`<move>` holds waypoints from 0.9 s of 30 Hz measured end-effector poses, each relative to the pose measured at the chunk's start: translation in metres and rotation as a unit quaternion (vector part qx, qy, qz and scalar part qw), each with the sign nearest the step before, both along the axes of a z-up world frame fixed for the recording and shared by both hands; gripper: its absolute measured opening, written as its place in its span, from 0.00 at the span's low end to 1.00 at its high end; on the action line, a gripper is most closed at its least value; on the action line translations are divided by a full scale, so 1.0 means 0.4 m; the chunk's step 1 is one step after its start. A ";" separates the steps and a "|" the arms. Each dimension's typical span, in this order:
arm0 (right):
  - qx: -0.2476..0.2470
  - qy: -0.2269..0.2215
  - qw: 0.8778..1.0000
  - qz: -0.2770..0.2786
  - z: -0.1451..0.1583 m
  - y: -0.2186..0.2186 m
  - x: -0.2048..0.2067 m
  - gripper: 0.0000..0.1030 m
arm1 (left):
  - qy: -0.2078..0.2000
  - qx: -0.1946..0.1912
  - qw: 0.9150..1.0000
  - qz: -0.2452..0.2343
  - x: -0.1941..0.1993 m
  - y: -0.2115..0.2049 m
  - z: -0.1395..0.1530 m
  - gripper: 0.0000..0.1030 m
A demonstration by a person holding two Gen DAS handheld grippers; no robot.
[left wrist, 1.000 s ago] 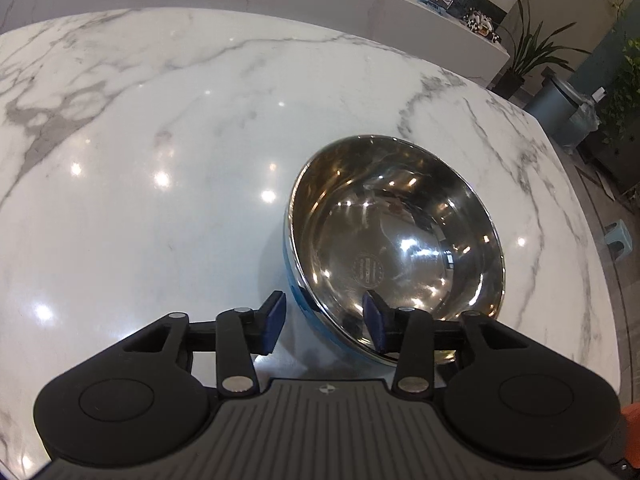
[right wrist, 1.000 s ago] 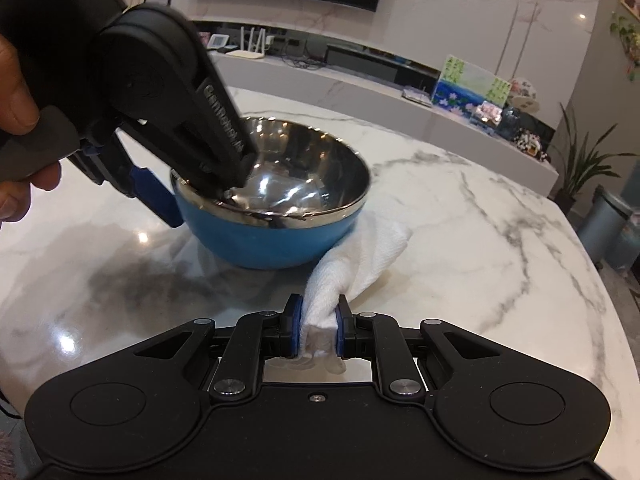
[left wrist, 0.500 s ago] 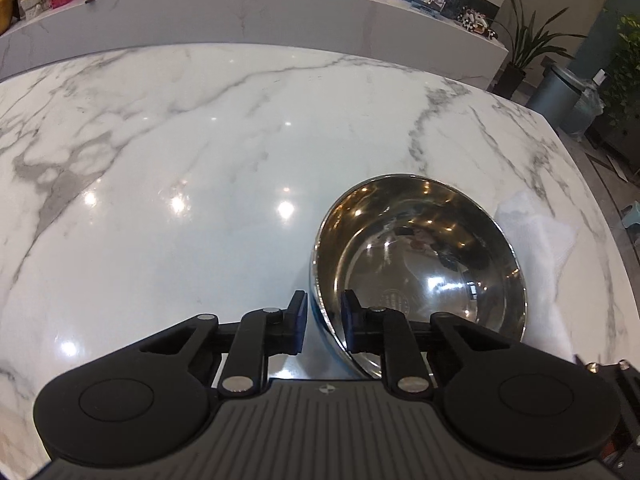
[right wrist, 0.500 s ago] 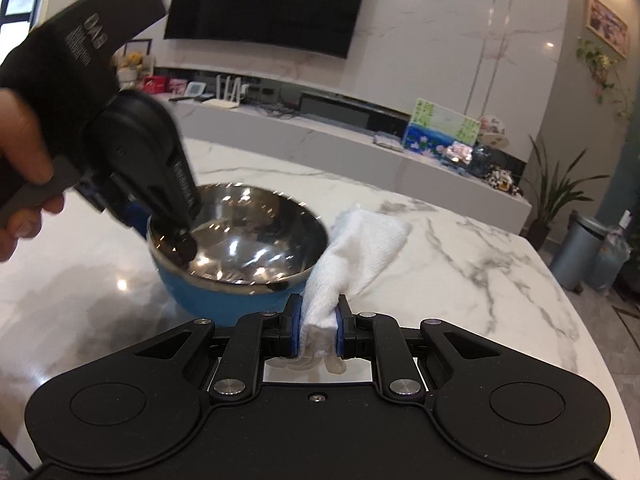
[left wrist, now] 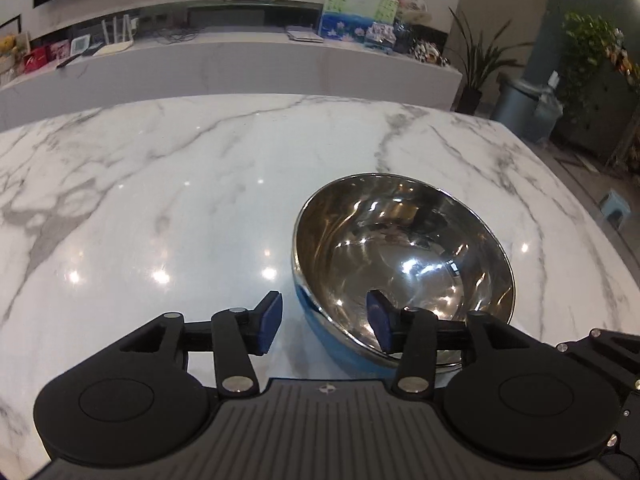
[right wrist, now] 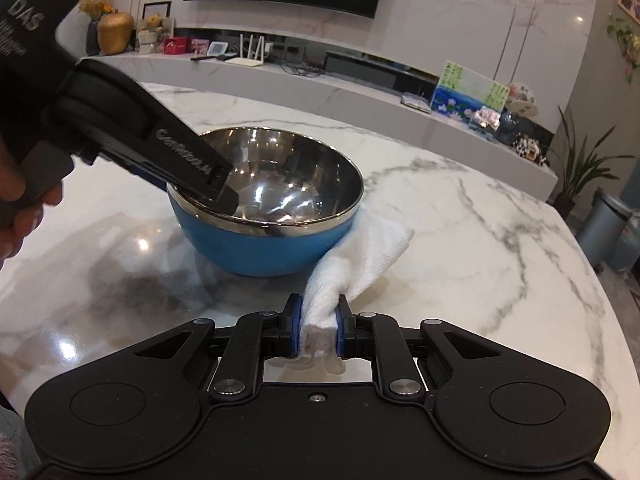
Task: Clean bowl
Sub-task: 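Rub the white cloth along the blue outer wall with the right gripper while the left gripper holds the rim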
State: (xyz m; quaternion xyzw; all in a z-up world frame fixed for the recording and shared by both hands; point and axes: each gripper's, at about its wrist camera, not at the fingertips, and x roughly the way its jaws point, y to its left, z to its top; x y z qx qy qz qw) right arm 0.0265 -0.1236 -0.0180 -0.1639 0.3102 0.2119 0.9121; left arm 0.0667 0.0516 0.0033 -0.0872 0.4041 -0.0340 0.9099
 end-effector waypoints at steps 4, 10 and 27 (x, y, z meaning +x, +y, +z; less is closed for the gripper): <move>0.002 -0.007 1.000 -0.008 0.003 -0.004 -0.001 0.14 | 0.012 -0.031 0.999 0.032 -0.015 0.016 0.022 0.44; 0.003 -0.022 1.000 -0.015 0.013 -0.008 -0.003 0.14 | 0.019 -0.036 0.998 0.050 -0.035 0.018 0.047 0.44; 0.010 -0.072 0.997 -0.034 0.050 -0.024 -0.024 0.14 | 0.023 -0.012 0.999 0.037 0.004 0.006 0.046 0.21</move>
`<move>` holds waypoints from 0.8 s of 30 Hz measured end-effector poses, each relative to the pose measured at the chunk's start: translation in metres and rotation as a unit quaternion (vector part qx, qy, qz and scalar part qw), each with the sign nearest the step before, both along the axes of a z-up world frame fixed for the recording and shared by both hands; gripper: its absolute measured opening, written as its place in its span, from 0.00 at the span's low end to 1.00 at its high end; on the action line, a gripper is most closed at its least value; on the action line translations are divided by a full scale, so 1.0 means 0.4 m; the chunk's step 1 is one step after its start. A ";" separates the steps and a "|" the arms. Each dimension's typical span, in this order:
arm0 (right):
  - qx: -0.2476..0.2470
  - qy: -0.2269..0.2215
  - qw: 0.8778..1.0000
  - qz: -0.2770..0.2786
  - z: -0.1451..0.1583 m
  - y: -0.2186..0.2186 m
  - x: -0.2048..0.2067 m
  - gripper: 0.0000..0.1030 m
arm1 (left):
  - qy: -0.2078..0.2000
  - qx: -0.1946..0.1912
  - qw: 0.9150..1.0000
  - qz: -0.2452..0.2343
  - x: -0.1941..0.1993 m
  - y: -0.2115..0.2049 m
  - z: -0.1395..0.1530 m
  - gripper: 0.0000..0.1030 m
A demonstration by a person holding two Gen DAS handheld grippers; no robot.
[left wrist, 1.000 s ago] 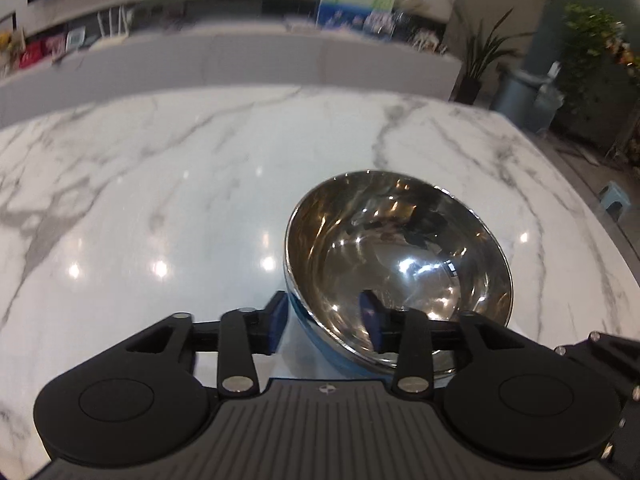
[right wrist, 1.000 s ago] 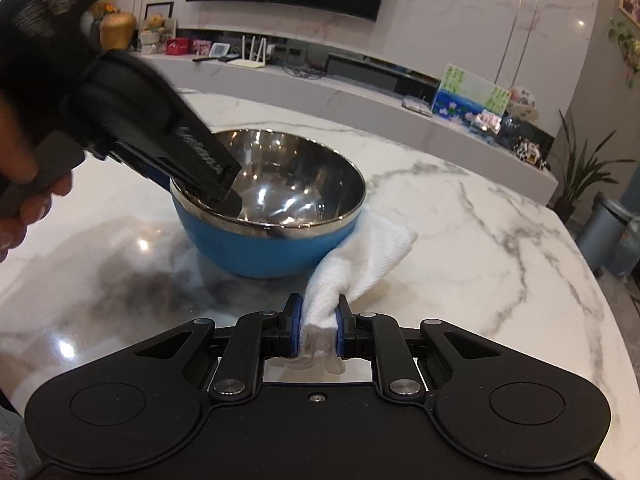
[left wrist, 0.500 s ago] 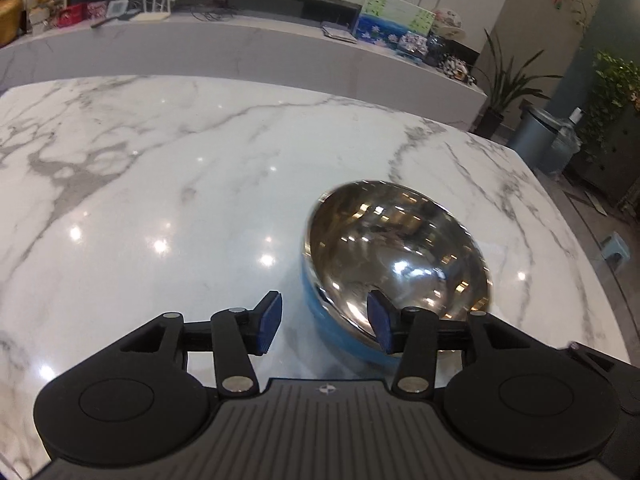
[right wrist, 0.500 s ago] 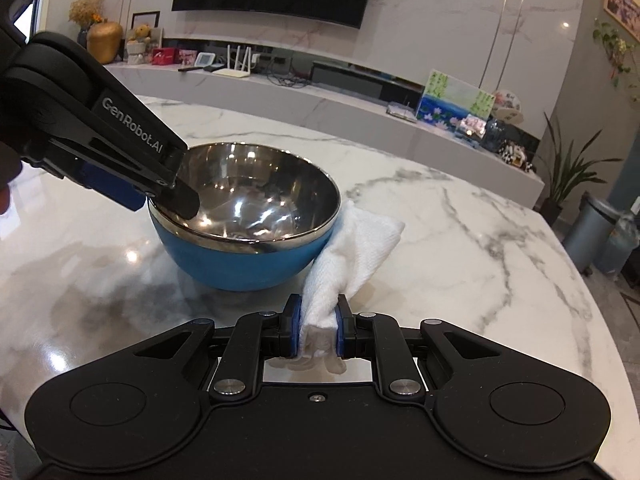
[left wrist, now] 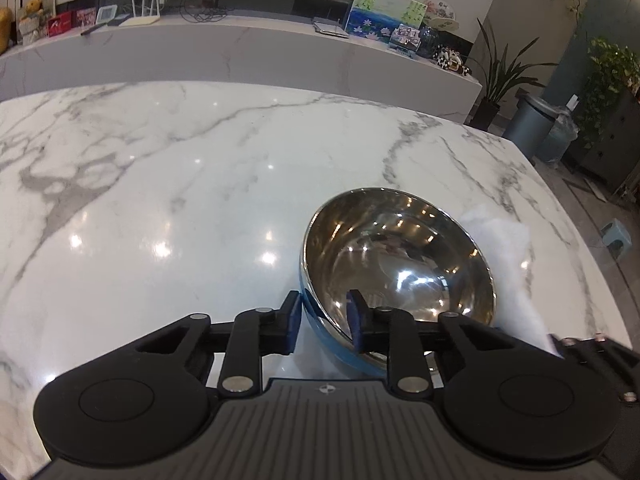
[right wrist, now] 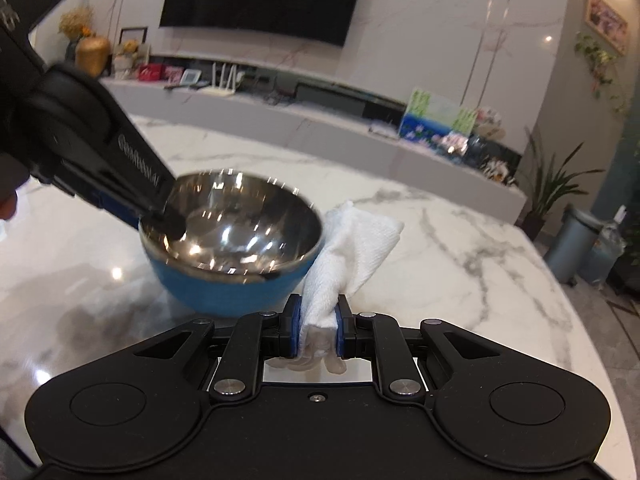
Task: Clean bowl
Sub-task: 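Rub the white cloth along the blue outer wall with the right gripper while the left gripper holds the rim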
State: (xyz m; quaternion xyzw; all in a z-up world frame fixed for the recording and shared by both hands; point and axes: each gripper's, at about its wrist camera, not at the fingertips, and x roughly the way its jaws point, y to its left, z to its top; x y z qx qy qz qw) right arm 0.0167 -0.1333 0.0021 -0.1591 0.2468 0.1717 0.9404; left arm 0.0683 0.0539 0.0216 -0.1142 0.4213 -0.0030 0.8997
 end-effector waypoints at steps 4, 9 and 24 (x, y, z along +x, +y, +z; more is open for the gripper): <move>-0.007 0.003 1.000 0.015 -0.003 0.010 -0.006 0.14 | -0.002 0.009 1.000 -0.004 0.002 -0.006 -0.001 0.21; -0.018 0.036 0.998 0.039 -0.025 0.027 -0.001 0.14 | -0.002 0.005 1.000 -0.001 0.000 -0.001 -0.006 0.21; -0.031 0.073 0.996 0.046 -0.053 0.037 0.003 0.14 | 0.021 -0.030 0.999 0.002 -0.014 -0.002 -0.016 0.38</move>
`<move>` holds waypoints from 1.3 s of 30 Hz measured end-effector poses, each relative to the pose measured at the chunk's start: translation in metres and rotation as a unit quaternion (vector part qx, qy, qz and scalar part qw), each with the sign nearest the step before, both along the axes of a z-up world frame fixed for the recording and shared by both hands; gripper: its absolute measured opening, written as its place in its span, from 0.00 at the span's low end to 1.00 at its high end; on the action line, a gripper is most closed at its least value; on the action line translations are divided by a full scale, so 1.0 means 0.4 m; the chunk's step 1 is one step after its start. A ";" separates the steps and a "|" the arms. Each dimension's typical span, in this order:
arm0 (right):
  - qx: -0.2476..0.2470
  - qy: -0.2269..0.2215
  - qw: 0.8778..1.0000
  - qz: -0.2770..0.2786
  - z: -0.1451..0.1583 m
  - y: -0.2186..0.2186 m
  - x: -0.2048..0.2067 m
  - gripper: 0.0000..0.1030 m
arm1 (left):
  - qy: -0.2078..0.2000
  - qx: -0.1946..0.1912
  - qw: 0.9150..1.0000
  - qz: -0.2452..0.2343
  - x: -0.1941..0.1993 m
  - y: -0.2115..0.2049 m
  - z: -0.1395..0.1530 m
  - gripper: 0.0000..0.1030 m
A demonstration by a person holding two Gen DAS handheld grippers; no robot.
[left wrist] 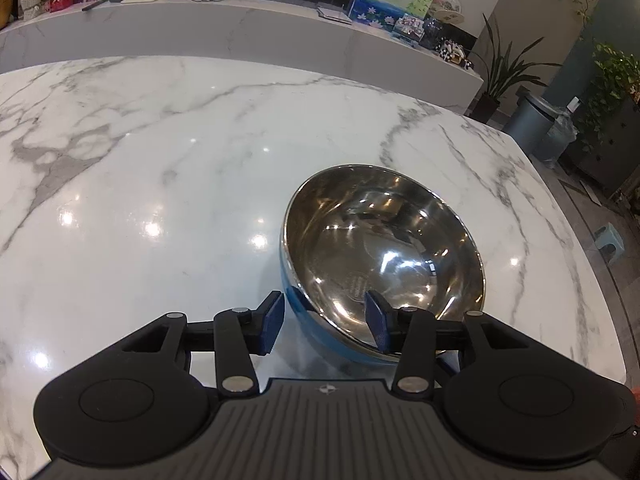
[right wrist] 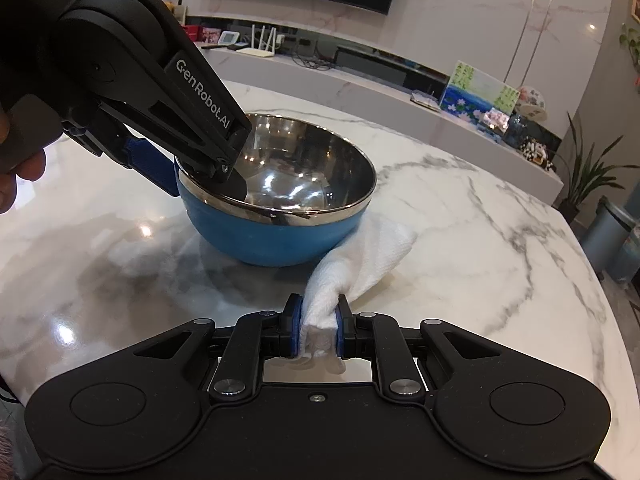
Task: Clean bowl
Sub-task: 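Rub the white cloth along the blue outer wall with the right gripper while the left gripper holds the rim, then wipe the cloth around the bowl's blue exterior with the right gripper while the left gripper turns the bowl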
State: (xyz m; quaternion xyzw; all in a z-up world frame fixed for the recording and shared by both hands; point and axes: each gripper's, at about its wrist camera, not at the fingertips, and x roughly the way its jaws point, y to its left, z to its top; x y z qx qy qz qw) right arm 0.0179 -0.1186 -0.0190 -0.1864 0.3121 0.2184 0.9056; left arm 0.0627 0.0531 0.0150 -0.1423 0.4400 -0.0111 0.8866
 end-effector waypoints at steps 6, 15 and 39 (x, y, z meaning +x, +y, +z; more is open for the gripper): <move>0.002 -0.039 0.999 -0.028 0.015 -0.012 -0.007 0.14 | -0.009 0.024 1.000 -0.002 0.021 0.006 0.010 0.23; 0.012 -0.079 0.996 -0.029 0.037 -0.013 -0.036 0.14 | -0.016 0.053 0.998 -0.014 0.046 -0.010 0.019 0.20; -0.006 -0.034 0.999 -0.014 0.019 0.006 -0.027 0.14 | 0.015 0.012 1.000 -0.015 0.028 0.007 -0.003 0.33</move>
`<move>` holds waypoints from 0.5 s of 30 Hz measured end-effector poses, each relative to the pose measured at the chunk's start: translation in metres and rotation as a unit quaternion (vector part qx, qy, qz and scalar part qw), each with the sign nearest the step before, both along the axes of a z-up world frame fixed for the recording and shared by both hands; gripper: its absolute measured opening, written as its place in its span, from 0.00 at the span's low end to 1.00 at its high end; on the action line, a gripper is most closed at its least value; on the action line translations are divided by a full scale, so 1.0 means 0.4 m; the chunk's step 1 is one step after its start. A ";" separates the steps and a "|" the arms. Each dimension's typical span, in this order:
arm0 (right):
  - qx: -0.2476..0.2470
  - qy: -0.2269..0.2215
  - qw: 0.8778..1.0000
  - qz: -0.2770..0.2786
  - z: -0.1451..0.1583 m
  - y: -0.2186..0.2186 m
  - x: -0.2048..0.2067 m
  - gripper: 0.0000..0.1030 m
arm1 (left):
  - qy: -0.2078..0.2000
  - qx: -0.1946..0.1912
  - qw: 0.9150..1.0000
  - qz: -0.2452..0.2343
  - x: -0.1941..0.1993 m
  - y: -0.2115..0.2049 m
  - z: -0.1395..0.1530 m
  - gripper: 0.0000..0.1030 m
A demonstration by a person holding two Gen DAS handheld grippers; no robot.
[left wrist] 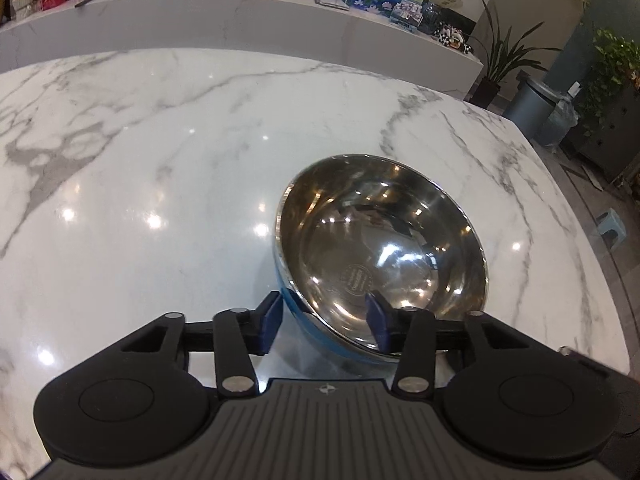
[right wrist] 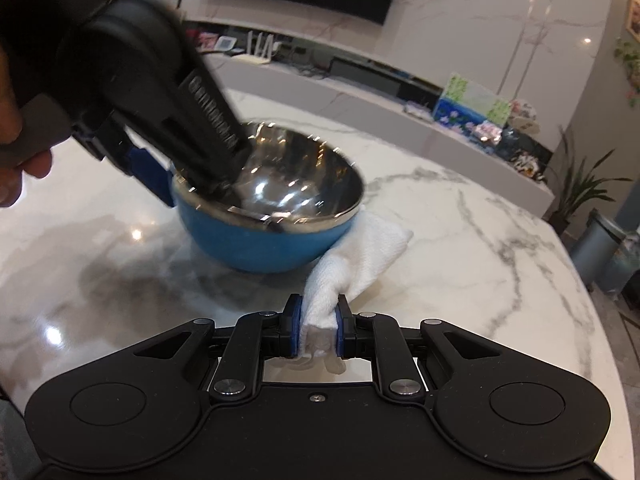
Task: Clean bowl
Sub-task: 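Wipe the cloth around the bowl's blue exterior with the right gripper while the left gripper turns the bowl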
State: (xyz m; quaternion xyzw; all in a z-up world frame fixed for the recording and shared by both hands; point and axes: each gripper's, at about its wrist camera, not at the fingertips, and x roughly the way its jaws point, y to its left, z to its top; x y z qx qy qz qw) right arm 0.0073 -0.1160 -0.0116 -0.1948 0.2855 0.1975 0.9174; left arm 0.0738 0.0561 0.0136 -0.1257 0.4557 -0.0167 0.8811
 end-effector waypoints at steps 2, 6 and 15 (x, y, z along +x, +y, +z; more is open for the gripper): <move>0.003 -0.016 1.000 -0.012 0.008 -0.008 -0.002 0.14 | -0.004 0.011 1.000 -0.003 0.006 0.002 0.004 0.27; 0.015 -0.047 0.998 -0.032 0.026 -0.023 -0.006 0.14 | -0.011 0.031 0.999 -0.008 0.018 0.002 0.014 0.20; 0.006 -0.033 0.999 0.007 0.020 0.015 -0.020 0.14 | -0.016 0.048 0.998 -0.024 0.029 -0.009 0.011 0.18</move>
